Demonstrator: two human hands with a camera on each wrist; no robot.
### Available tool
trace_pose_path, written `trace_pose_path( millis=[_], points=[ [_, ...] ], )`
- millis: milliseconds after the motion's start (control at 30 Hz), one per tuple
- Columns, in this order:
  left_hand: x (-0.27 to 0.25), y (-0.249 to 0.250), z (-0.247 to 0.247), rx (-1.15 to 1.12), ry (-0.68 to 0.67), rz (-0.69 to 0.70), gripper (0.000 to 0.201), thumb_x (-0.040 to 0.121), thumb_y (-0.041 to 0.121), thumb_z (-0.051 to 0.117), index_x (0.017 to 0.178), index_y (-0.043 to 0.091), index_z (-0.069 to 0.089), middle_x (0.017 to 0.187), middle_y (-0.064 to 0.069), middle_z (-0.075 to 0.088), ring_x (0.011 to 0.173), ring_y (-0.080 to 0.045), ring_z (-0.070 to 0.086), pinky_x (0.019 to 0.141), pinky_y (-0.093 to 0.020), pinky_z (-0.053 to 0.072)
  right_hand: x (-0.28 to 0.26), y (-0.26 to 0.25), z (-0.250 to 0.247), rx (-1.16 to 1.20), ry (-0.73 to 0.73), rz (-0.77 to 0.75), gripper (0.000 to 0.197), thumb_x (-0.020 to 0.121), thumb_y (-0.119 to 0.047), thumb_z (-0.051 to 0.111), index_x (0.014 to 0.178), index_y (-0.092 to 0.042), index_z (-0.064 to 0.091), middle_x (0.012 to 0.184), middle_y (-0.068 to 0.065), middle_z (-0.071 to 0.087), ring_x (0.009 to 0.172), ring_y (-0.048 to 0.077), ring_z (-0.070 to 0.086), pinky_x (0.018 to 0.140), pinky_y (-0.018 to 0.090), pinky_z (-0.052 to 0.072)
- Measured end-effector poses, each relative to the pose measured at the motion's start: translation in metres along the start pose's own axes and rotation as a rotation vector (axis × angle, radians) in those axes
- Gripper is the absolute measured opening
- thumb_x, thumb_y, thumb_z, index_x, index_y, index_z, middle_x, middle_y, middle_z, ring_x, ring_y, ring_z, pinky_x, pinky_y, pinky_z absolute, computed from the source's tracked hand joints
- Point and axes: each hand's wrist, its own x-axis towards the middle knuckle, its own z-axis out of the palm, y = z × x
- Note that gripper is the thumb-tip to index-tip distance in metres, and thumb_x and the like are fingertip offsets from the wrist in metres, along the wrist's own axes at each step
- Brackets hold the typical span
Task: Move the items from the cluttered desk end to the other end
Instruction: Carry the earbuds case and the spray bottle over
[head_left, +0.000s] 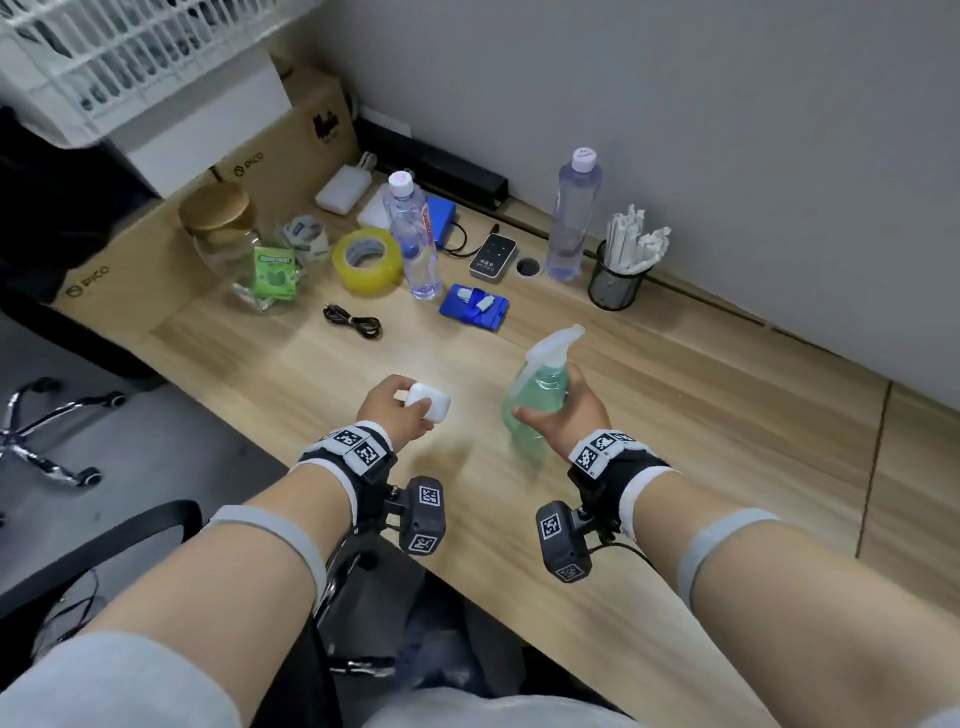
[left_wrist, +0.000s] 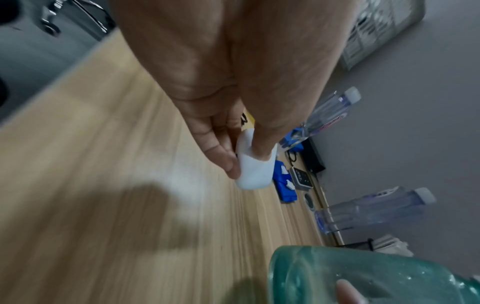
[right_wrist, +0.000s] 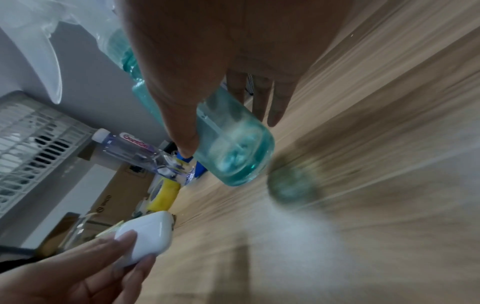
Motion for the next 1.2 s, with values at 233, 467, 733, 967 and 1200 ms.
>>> trace_pose_path(
  millis=[233,467,733,967,1200],
  points=[
    [0.107,0.007,-0.017,0.139,-0.132,-0.039,0.022,0.081,0.021,0.069,0.101,0.022,0.06,0.103,-0.018,0.072,0.088,-0.038,0.072,0.087,-0.047,0.059,0.055,-0.024,0.053,-0.095,0.029,0.117,0.065,0.062,-0.027,0.086,0.119,-0.019,0.055,0.105,0.001,0.069,0.095,0.023,0.068,0.082,0.033,0.054],
    [0.17,0.02,-0.025,0.36,-0.08,-0.019,0.034,0.091,0.027,0.066,0.119,0.011,0.06,0.121,-0.013,0.067,0.115,-0.033,0.06,0.091,-0.03,0.042,0.085,-0.038,0.078,-0.154,0.056,0.146,0.038,0.08,-0.012,0.075,0.111,-0.018,0.053,0.093,-0.006,0.057,0.077,0.005,0.057,0.077,0.015,0.051],
    [0.193,0.027,-0.02,0.415,-0.064,0.02,0.033,0.091,0.028,0.065,0.117,0.009,0.061,0.117,-0.013,0.068,0.111,-0.032,0.062,0.085,-0.028,0.041,0.093,-0.053,0.088,0.04,0.155,0.196,0.062,0.075,-0.015,0.079,0.129,-0.023,0.05,0.098,-0.016,0.055,0.091,0.012,0.056,0.08,0.019,0.044],
    [0.19,0.026,-0.017,0.428,-0.025,-0.021,0.036,0.089,0.025,0.067,0.118,0.006,0.056,0.119,-0.016,0.065,0.112,-0.034,0.06,0.087,-0.033,0.043,0.09,-0.042,0.093,0.069,0.147,0.242,0.088,0.055,-0.05,0.08,0.131,-0.034,0.04,0.135,-0.002,0.054,0.116,0.019,0.06,0.102,0.043,0.05],
    [0.139,0.023,0.006,0.46,-0.067,-0.05,0.037,0.089,0.022,0.061,0.12,0.003,0.053,0.114,-0.017,0.067,0.106,-0.038,0.063,0.085,-0.036,0.047,0.038,-0.013,0.051,0.095,0.264,0.278,0.065,0.08,-0.026,0.076,0.137,-0.019,0.046,0.139,0.01,0.047,0.117,0.024,0.059,0.097,0.034,0.048]
  ],
)
